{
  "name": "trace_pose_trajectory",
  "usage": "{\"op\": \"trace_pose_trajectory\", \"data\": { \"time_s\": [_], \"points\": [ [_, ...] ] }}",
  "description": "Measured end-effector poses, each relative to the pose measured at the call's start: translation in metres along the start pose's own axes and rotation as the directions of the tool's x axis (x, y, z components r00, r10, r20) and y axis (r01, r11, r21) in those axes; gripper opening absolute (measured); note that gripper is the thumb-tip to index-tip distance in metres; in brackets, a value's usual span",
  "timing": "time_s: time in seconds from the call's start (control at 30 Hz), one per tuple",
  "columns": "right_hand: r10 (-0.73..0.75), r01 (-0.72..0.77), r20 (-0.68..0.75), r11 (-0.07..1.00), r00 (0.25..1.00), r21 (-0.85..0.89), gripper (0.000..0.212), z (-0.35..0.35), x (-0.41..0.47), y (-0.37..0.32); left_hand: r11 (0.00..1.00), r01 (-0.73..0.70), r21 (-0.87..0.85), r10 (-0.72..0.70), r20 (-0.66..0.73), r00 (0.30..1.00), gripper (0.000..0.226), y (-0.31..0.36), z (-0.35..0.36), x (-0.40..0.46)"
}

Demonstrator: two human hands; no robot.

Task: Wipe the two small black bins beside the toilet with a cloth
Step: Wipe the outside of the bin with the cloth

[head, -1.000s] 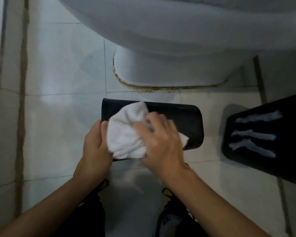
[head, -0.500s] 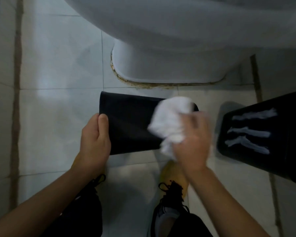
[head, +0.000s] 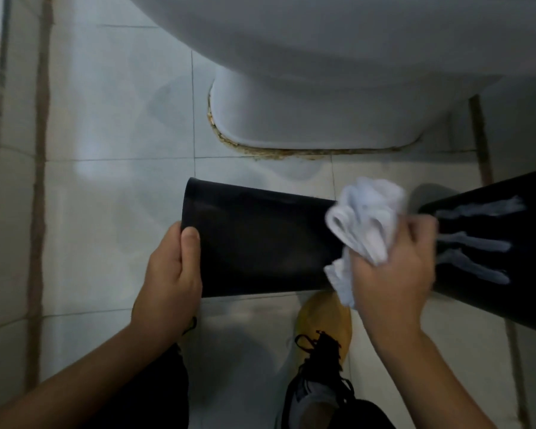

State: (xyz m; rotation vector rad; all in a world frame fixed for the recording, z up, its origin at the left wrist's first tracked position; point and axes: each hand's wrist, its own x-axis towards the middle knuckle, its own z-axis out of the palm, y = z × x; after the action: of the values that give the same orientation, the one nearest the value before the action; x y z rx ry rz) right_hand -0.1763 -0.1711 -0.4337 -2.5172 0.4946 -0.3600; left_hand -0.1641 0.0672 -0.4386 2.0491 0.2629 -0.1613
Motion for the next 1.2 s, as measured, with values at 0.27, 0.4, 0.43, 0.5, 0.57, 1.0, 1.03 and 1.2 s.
{"op": "trace_pose_trajectory", "data": {
  "time_s": [0.27,0.4,0.43,0.5,0.57,1.0,1.03,1.2],
  "points": [
    [-0.479,0.469,0.469,0.871,0.742,0.148,0.078,0.042,-0.003,-0.118,0.995,0.01,0.103,-0.003,-0.07,0.998,0.039,-0.02,0.001,-0.005],
    [-0.138,0.148,0.4,0.989,0.906,0.004,0.031,0.035,0.034,-0.071,0.997,-0.018,0.07,0.023,-0.072,0.997,0.037,-0.003,0.003,-0.002],
    [0.056,-0.029,0.358,0.996,0.932,-0.08,0.018,0.026,0.047,-0.045,0.998,-0.022,0.061,0.026,-0.07,0.997,0.035,0.003,0.003,-0.001],
    [0.251,-0.204,0.218,0.955,0.943,-0.215,0.015,0.006,0.063,-0.013,0.998,-0.026,0.061,0.031,-0.076,0.997,0.034,0.005,0.004,-0.003],
    [0.2,-0.145,0.181,0.949,0.963,-0.279,0.027,0.011,0.056,-0.024,0.997,-0.024,0.067,0.029,-0.077,0.997,0.032,0.0,0.007,-0.006],
    [0.197,-0.151,0.182,0.96,0.963,-0.237,0.021,0.011,0.059,-0.01,0.999,0.027,0.027,-0.028,0.026,0.999,0.024,0.015,0.011,-0.022],
    [0.186,-0.14,0.171,0.958,0.968,-0.25,0.022,0.012,0.052,-0.007,0.998,0.055,-0.013,-0.055,0.049,0.997,0.023,0.014,0.01,-0.022],
    [0.103,-0.071,0.146,0.974,0.984,-0.214,0.021,0.01,0.027,-0.005,0.877,0.419,-0.236,-0.388,0.165,0.907,0.034,0.014,-0.002,0.014]
  ]
}}
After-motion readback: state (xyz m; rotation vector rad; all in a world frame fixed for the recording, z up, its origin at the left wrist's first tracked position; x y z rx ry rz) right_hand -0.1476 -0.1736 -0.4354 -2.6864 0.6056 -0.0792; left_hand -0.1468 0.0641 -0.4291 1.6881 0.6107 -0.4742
